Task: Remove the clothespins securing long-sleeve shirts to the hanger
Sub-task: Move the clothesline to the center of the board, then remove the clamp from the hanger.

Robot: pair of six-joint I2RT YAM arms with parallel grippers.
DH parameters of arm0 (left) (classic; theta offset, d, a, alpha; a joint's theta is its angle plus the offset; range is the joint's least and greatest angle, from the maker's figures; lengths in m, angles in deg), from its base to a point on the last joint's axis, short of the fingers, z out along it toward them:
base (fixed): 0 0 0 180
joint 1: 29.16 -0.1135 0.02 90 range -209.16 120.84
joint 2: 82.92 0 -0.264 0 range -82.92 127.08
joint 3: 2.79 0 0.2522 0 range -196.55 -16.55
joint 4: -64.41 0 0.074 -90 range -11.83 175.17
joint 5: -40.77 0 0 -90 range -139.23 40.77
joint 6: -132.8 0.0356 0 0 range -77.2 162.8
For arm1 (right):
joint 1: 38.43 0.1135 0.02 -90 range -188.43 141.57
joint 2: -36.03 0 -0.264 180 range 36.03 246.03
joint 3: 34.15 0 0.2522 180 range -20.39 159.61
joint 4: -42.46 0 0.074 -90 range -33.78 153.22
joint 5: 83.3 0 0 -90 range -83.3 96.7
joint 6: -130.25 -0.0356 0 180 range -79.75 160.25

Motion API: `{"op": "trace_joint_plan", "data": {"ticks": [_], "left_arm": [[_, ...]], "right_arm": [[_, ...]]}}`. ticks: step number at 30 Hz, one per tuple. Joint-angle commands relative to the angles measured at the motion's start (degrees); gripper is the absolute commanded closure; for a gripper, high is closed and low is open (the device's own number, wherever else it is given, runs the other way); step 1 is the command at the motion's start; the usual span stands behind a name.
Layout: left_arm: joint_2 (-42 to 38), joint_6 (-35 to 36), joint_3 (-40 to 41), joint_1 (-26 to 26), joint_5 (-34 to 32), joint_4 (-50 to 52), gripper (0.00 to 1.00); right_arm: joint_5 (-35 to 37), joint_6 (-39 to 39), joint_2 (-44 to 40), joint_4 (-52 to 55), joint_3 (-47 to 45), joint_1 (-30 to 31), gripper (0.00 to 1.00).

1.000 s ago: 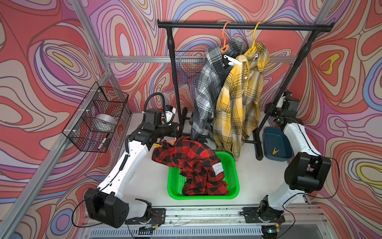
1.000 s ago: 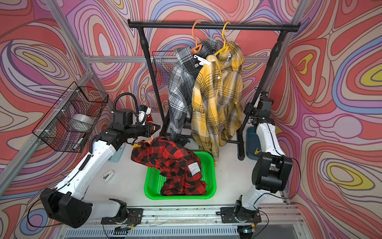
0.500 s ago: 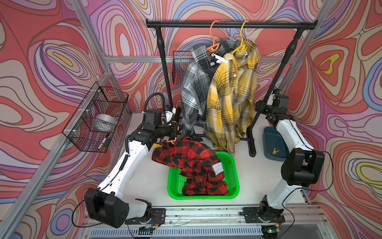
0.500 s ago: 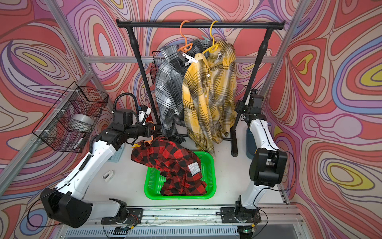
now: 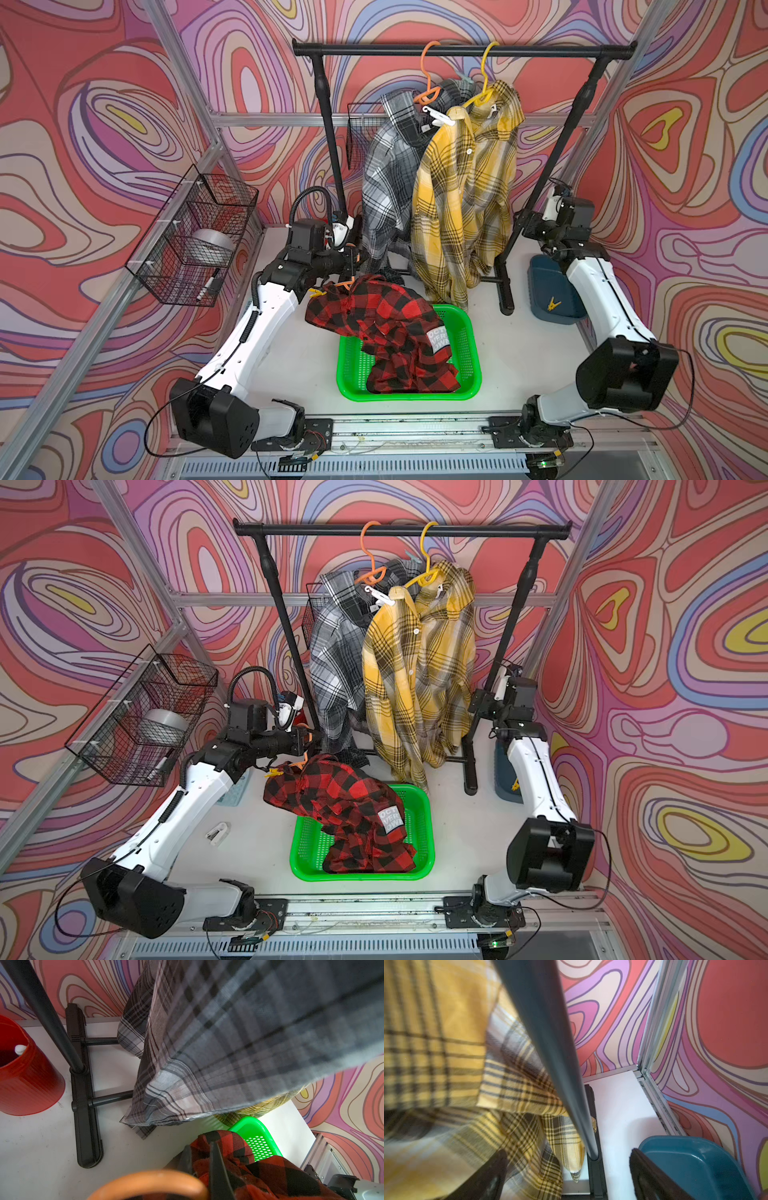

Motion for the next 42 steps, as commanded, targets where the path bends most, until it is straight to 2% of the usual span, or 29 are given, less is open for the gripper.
{"op": "trace_joint_plan", "data": {"ticks": [1, 3, 5, 8, 11, 13, 19, 23, 29, 32, 34, 38, 42], "left_arm": [[-1.3, 0.4, 0.0, -0.3, -0.6, -1.8, 1.0], [-1.3, 0.4, 0.1, -0.3, -0.4, -2.1, 1.0], [-1.4, 0.5, 0.3, -0.3, -0.2, -2.5, 1.0], [-1.4, 0.9, 0.5, -0.3, 0.1, -3.0, 1.0], [-1.5, 1.2, 0.4, -0.3, 0.2, -3.3, 1.0], [-2.2, 1.3, 0.7, -0.3, 0.1, -4.0, 1.0], [-4.2, 2.1, 1.1, -0.3, -1.0, -4.6, 1.0], [-5.1, 2.2, 1.5, -0.3, -1.1, -5.4, 1.0], [-5.6, 2.0, 1.3, -0.3, -0.5, -6.0, 1.0], [-6.0, 1.8, 1.3, -0.3, 0.3, -6.4, 1.0], [-6.5, 1.5, 1.7, -0.3, 0.8, -7.3, 1.0], [-7.1, 1.1, 2.0, -0.3, 2.1, -8.9, 1.0], [-8.1, 0.8, 2.8, -0.3, 3.1, -11.3, 1.0]], "right_arm": [[-7.7, -0.5, -6.3, 3.3, -3.5, 0.5, 0.08], [-11.9, 0.2, -10.1, 3.8, -4.3, 2.4, 0.09], [-11.1, 3.6, -11.6, 7.6, -1.4, 7.3, 0.1], [-8.9, 9.8, -8.8, 18.0, 8.9, 19.1, 0.11], [-7.8, 12.5, -4.5, 24.8, 17.6, 31.8, 0.11], [-2.9, 13.8, -1.4, 28.6, 22.5, 40.2, 0.11], [-4.2, 13.9, 6.0, 38.9, 31.7, 50.6, 0.15], [-2.2, 13.2, 9.5, 42.7, 34.3, 54.7, 0.2], [-3.7, 12.6, 12.0, 42.2, 31.8, 56.3, 0.25], [-2.3, 12.2, 13.1, 41.5, 30.7, 57.2, 0.28], [-1.2, 11.9, 13.6, 40.5, 29.7, 57.3, 0.32], [-1.3, 12.0, 13.6, 38.4, 27.3, 57.4, 0.52], [-1.5, 11.7, 12.8, 37.2, 25.4, 57.4, 0.8]]}}
